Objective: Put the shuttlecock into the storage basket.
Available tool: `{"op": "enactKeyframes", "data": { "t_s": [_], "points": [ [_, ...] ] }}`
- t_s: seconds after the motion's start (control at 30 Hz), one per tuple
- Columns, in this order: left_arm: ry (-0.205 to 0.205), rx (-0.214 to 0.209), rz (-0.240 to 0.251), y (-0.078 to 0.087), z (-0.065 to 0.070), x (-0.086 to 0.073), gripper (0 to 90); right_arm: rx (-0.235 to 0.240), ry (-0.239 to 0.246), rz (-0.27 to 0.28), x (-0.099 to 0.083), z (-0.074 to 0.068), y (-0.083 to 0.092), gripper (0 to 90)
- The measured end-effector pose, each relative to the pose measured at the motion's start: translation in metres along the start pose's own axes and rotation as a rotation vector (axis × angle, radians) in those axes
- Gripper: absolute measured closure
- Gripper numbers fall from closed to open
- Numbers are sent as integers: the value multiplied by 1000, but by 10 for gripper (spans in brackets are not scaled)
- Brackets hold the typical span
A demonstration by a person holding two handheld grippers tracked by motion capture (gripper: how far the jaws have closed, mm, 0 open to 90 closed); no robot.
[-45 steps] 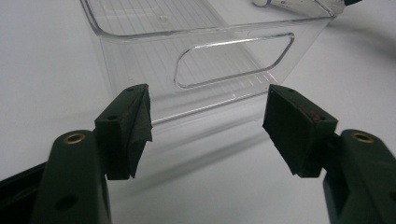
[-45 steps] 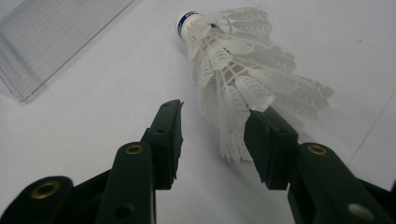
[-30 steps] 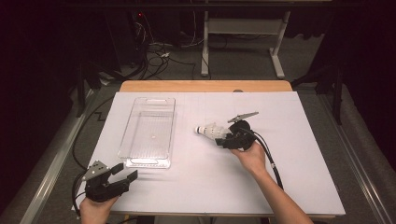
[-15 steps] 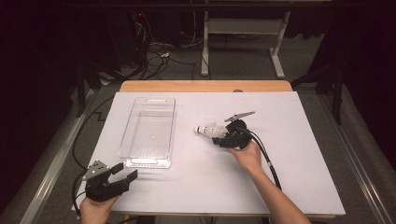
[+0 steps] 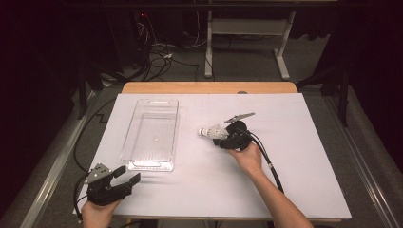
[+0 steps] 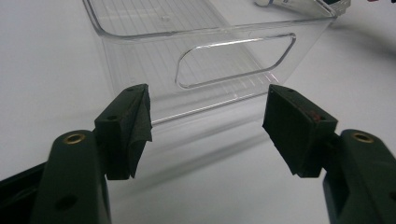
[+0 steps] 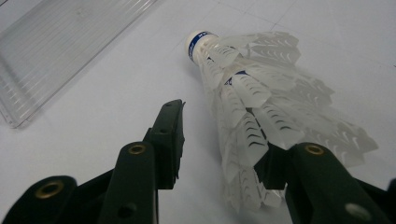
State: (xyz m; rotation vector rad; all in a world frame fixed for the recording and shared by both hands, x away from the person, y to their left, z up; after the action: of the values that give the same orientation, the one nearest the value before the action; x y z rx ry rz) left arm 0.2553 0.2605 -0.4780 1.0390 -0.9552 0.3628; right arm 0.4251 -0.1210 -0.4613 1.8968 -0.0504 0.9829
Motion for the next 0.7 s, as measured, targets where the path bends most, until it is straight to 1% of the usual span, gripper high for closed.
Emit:
{"op": "enactKeyframes", "data": {
  "t_s": [0.37,0.57,0.7],
  "points": [
    [-5,-3,1,0,0,0,330,-16,1,-5,6,-3,-6,648],
    [-4,-3,1,0,0,0,331,-4,2,-14,7,-4,-9,708],
    [-5,-3,1,-1,0,0,330,-4,-8,-17,7,-3,-10,737]
  ]
}}
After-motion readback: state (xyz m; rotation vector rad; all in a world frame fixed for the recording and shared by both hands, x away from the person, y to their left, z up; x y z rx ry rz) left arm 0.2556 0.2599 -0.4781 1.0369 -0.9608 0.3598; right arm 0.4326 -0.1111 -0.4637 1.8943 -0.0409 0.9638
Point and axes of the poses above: each handheld gripper's, and its own axes: y roughly backward along the jaws, x roughly out of its top, z roughly to its right, the point moved 2 cm from there along -y, roughly forward along the jaws, and after that the axes turned 3 degrees about -y, right-handed, at the moved point
